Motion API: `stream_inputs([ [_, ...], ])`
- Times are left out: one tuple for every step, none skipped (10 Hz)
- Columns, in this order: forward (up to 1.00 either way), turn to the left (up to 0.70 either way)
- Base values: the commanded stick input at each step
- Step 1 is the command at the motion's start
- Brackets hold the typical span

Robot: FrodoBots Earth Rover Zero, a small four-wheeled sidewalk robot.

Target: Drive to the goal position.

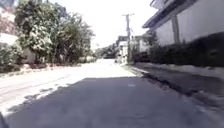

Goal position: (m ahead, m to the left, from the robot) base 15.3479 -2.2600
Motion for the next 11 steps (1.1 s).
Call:
stream_inputs([
  [1.0, 0.03],
  [1.0, 0.03],
  [1.0, 0.03],
  [1.0, 0.03],
  [1.0, 0.03],
  [1.0, 0.03],
  [1.0, 0.03],
  [1.0, 0.02],
  [1.0, 0.03],
  [1.0, 0.04],
  [1.0, 0.06],
])
